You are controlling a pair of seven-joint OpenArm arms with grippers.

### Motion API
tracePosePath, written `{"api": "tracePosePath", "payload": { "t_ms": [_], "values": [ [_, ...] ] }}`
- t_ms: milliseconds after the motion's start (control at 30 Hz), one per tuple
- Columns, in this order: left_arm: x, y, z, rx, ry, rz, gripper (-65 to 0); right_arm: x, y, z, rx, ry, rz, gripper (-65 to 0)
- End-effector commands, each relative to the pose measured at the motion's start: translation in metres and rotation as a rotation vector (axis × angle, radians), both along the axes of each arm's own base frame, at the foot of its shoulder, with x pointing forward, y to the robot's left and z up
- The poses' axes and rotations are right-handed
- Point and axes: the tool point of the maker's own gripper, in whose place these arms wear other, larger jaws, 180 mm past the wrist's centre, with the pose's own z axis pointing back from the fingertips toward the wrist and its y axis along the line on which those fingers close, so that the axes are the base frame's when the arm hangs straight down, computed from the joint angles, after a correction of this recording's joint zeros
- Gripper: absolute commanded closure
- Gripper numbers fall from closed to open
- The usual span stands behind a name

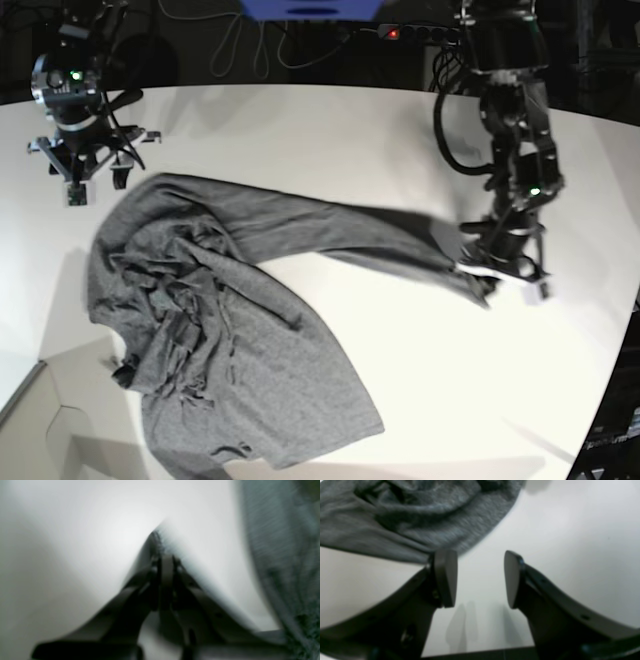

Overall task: Layout the t-shirt on the table in an organized manner, then fold the t-shirt properly
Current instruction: 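Drag the grasped sleeve with the left gripper away from the shirt body, then release the sleeve with the left gripper and lift it clear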

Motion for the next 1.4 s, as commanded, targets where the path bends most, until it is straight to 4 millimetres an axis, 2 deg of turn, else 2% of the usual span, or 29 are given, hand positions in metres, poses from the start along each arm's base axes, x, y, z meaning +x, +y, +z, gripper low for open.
{"api": "tracePosePath", "payload": {
  "t_ms": [0,100,200,300,400,567,700,767,900,1033,1200,1367],
  "values": [
    [0.002,-0.002,0.028,0.015,-0.088,-0.014,-0.3,0.006,-0.001,0.011,-0.012,-0.043,0.01,-30.6],
    [-0.023,-0.007,0.051,0.045,-0.141,-0.029,-0.3,0.006,-0.001,0.011,-0.012,-0.043,0.01,-30.6],
    [-0.047,-0.012,0.059,0.061,-0.15,-0.04,-0.3,0.008,-0.001,0.012,-0.012,-0.047,0.01,-30.6],
    [-0.074,-0.016,0.051,0.066,-0.109,-0.048,-0.3,0.009,-0.001,0.012,-0.012,-0.049,0.01,-30.6],
    [-0.101,-0.014,0.029,0.071,-0.029,-0.05,-0.3,0.009,-0.001,0.013,-0.012,-0.052,0.011,-30.6],
    [-0.148,0.024,0.004,0.057,0.086,0.064,-0.3,0.01,0.0,0.013,-0.011,-0.056,0.014,-30.6],
    [-0.178,0.051,0.001,-0.054,0.115,0.144,-0.3,0.01,0.0,0.013,-0.011,-0.058,0.014,-30.6],
    [-0.187,0.058,0.004,-0.113,0.117,0.152,-0.3,0.011,0.0,0.014,-0.01,-0.061,0.014,-30.6],
    [-0.182,0.057,0.011,-0.182,0.093,0.13,-0.3,0.017,0.001,0.017,-0.007,-0.077,0.015,-30.6],
    [-0.149,0.06,0.028,-0.193,-0.002,0.135,-0.3,0.017,0.001,0.017,-0.006,-0.078,0.014,-30.6],
    [-0.121,0.093,0.004,-0.223,0.031,0.299,-0.3,0.02,0.017,0.014,0.012,-0.071,0.055,-30.6],
    [-0.094,0.109,-0.018,-0.253,0.055,0.356,-0.3,0.018,0.018,0.012,0.015,-0.062,0.054,-30.6]
  ]
}}
